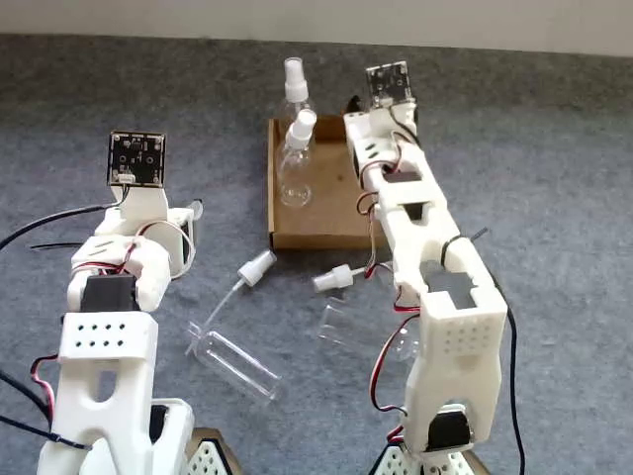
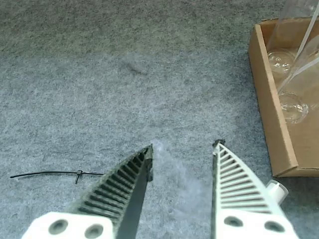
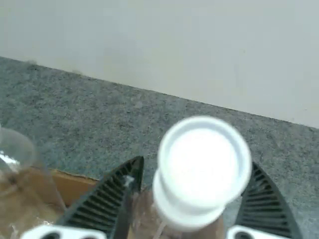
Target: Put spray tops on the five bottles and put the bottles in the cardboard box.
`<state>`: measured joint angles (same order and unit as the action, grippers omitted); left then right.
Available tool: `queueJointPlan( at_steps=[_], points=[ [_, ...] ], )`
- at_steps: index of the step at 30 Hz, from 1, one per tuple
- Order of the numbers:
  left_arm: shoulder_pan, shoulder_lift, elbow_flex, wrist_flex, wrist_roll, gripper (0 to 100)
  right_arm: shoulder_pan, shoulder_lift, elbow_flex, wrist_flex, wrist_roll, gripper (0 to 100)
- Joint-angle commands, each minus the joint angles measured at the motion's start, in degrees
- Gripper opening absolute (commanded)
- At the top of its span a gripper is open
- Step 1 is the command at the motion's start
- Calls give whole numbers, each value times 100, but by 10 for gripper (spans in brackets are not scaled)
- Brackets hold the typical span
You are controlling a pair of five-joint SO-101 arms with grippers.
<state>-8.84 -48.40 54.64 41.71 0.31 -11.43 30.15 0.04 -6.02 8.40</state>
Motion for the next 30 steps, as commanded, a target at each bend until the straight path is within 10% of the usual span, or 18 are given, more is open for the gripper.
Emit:
queueJointPlan(
  at_steps=[1, 19, 30],
  points=[
    [-66, 13, -22, -123, 53, 189, 66, -391, -673, 338, -70, 260],
    [-66, 13, -31, -123, 53, 189, 66, -382, -3521, 2853, -70, 260],
    [-259, 13, -22, -123, 62, 189, -66, -382, -6352, 7582, -35, 257]
  ],
)
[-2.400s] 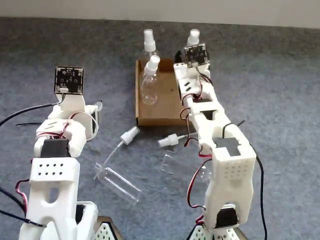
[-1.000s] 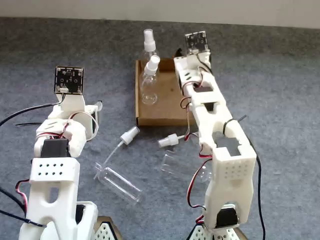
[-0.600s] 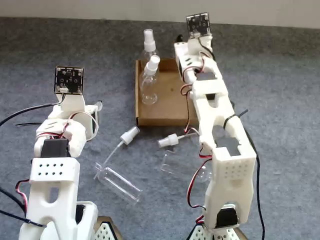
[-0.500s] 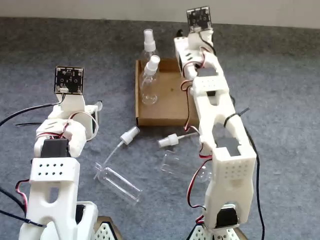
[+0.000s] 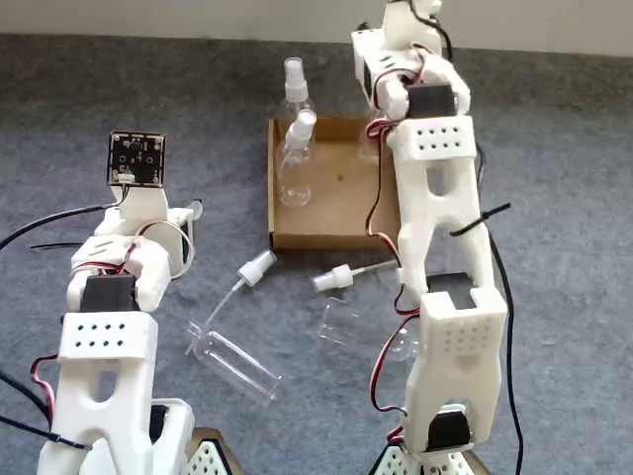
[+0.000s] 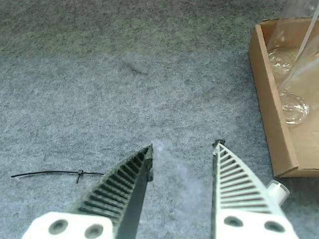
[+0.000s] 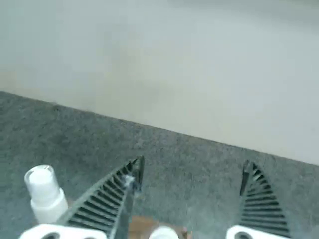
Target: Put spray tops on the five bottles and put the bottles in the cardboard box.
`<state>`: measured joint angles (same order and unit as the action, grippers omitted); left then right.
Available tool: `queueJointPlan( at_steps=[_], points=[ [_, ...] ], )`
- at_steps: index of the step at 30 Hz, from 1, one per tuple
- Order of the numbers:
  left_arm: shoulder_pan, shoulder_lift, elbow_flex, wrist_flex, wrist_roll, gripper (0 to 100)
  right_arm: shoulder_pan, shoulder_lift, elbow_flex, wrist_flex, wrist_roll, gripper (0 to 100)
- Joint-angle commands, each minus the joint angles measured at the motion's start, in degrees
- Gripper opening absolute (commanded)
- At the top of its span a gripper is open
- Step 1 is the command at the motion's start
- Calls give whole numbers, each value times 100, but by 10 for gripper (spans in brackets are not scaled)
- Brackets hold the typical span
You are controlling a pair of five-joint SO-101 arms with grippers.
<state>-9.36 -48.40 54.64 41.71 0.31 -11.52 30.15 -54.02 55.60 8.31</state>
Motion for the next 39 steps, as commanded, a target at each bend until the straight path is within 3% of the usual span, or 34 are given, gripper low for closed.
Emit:
queueJointPlan(
  at_steps=[1, 8, 15, 20, 29, 39],
  points=[
    [-224, 13, -22, -123, 62, 189, -84, -382, -1182, 1912, -26, 257],
    [-224, 13, -13, -105, 62, 189, -409, -356, -2695, 4444, -18, 258],
    [-224, 13, 40, -114, 62, 189, -330, -382, -3380, 4541, -18, 259],
    [-233, 13, 57, -114, 62, 189, -321, -391, -3248, 4567, 598, 258],
    [-435, 13, 48, -123, 62, 189, -752, -769, -356, 4567, 659, 260],
    [-426, 22, 84, -264, 62, 189, -1464, -3758, 5411, 4514, 2233, 313]
  ],
)
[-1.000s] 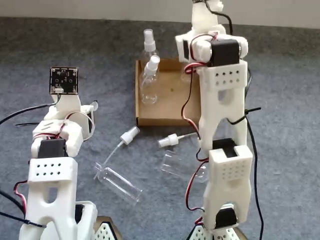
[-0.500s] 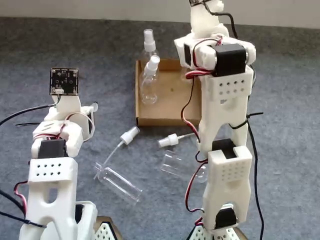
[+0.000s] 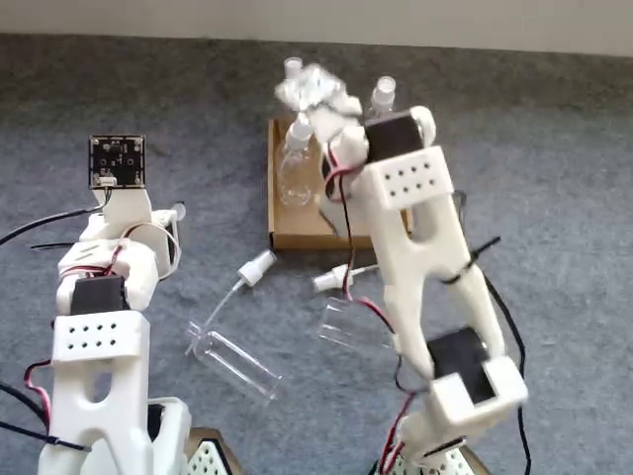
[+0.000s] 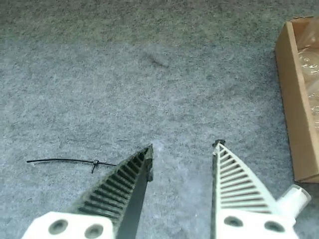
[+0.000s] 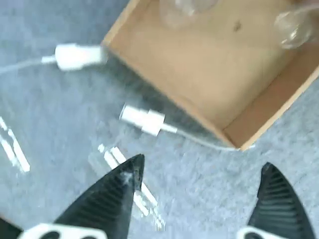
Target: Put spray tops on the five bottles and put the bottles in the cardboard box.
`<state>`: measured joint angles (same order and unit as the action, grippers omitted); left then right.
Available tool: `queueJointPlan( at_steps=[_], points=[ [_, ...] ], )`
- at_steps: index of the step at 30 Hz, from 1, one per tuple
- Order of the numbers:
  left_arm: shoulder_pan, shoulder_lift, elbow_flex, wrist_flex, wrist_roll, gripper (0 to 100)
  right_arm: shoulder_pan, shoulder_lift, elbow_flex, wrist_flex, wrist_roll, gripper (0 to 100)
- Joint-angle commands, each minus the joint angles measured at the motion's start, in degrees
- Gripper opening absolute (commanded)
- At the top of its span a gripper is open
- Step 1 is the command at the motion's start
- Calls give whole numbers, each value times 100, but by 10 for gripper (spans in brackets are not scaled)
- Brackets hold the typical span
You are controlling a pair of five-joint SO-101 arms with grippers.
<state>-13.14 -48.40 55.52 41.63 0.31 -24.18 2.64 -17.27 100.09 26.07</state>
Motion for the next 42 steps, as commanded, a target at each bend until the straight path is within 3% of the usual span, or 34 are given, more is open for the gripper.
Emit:
queueJointPlan(
  at_steps=[1, 4, 10, 22, 25, 30, 35, 42],
  points=[
    [-48, 22, 13, -299, 62, 189, -233, -1253, 2246, -13, 571, 313],
    [-31, 22, 48, -316, 62, 189, -268, -1974, 3538, -523, 651, 318],
    [-31, 22, 57, -299, 62, 189, -620, -2949, 5112, -1147, 668, 425],
    [-31, 22, 57, -290, 62, 189, -875, -2809, 6879, -2993, 651, 420],
    [-31, 22, 57, -290, 62, 189, -840, -2651, 6941, -3020, 615, 329],
    [-31, 22, 57, -290, 62, 189, -84, -2607, 6941, -3433, 387, 126],
    [-31, 22, 57, -299, 62, 189, 901, -2633, 6905, -3486, 316, 54],
    [-31, 22, 57, -290, 62, 189, 2202, -2633, 6545, -2721, 1996, 52]
  ],
)
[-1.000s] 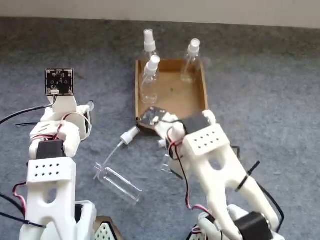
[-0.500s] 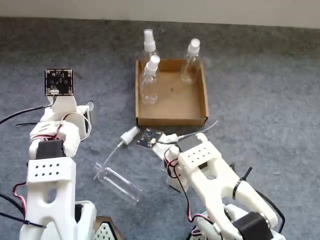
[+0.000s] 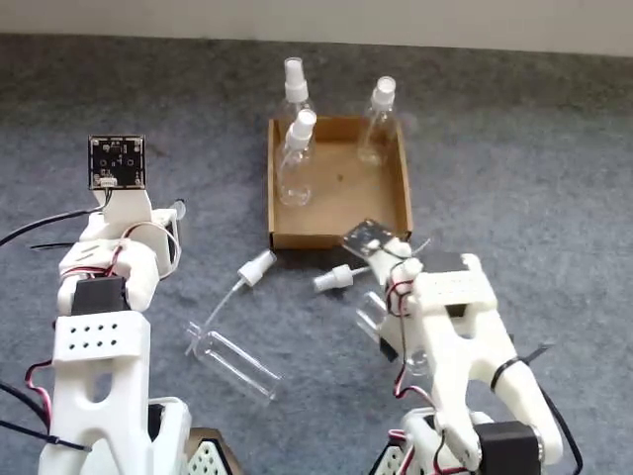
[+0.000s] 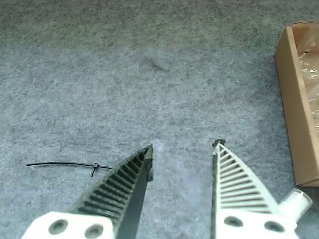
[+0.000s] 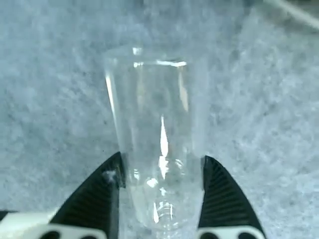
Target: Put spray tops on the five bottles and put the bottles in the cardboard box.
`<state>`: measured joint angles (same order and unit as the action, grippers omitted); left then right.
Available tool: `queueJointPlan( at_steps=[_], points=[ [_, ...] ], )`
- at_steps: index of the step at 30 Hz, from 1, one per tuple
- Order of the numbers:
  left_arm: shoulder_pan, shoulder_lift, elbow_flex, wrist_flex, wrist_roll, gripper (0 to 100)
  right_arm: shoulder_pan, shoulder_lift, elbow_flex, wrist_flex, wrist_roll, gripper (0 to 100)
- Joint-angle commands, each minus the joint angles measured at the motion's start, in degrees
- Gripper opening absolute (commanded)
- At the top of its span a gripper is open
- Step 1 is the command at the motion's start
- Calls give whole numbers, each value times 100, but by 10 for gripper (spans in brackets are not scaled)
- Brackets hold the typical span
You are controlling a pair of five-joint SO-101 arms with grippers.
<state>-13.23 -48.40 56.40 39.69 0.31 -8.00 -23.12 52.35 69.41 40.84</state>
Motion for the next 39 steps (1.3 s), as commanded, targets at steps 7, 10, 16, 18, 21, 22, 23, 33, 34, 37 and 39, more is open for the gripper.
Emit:
queueJointPlan(
  at_steps=[7, 10, 16, 18, 21, 22, 23, 33, 34, 37, 39],
  points=[
    [-22, 22, -31, -97, 70, 189, 2475, 4, -1138, 374, 2400, 52],
    [-22, 22, -31, -97, 70, 189, 2976, 4, -1385, 365, 2602, 53],
    [-22, 22, -31, -97, 79, 189, 3451, 242, -1974, -180, 2576, 53],
    [-22, 22, -31, -97, 79, 189, 3609, 549, -2053, -259, 2365, 55],
    [-22, 22, -31, -97, 79, 189, 3864, 1174, -2475, -268, 1468, 55],
    [-22, 22, -31, -97, 79, 189, 3943, 1402, -2721, -251, 1081, 55],
    [-22, 22, -31, -97, 79, 189, 4013, 1631, -2967, -224, 633, 55],
    [-22, 22, -31, -97, 88, 189, 3925, 3055, -4312, -224, -2136, 57],
    [-22, 22, -31, -97, 88, 189, 3943, 3090, -4330, -207, -2215, 63],
    [-13, 22, -31, -97, 88, 189, 3996, 3125, -4365, 119, -3182, 139],
    [-13, 22, -31, -97, 88, 189, 3996, 3099, -4365, 268, -3886, 198]
  ],
)
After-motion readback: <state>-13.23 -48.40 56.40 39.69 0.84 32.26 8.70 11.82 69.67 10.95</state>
